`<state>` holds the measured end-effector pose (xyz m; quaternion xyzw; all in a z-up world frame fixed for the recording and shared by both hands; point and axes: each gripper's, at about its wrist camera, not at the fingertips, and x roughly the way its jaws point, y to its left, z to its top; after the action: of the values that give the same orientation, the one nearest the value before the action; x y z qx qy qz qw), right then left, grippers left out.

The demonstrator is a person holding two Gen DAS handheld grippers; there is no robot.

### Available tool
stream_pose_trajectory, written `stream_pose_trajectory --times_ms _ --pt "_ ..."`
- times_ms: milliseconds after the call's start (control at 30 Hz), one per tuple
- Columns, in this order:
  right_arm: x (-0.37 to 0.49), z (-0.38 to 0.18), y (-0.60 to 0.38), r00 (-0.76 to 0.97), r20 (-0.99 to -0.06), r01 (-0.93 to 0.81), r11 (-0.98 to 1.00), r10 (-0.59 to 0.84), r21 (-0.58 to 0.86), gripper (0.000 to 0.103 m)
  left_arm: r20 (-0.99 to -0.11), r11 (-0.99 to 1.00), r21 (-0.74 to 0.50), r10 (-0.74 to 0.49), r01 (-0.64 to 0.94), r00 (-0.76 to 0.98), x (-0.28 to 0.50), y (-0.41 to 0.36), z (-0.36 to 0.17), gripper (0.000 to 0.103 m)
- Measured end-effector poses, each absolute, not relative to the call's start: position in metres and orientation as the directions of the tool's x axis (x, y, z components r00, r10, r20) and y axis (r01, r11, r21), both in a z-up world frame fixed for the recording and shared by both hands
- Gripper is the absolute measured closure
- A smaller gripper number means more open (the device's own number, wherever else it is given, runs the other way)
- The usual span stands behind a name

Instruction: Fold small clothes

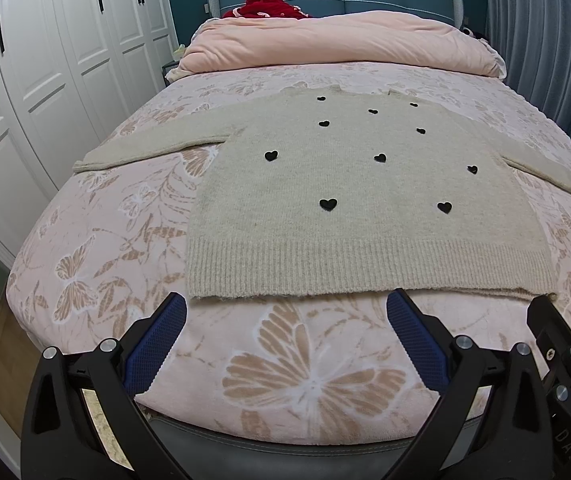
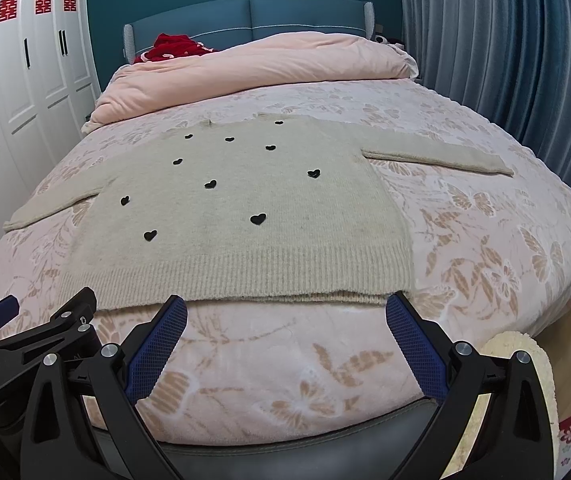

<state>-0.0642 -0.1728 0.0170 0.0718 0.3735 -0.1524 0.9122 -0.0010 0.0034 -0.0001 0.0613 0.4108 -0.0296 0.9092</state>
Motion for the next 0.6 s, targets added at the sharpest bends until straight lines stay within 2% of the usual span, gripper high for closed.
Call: stream_pose_trajectory --times_ms 600 --pt "-0.0646 0.0170 -0.1738 0.673 -0.706 0.332 0.943 -0.221 0.021 0.005 -0.752 0.991 0.087 -0.002 0.103 0.659 -0.0012 0.0022 0.0006 0.005"
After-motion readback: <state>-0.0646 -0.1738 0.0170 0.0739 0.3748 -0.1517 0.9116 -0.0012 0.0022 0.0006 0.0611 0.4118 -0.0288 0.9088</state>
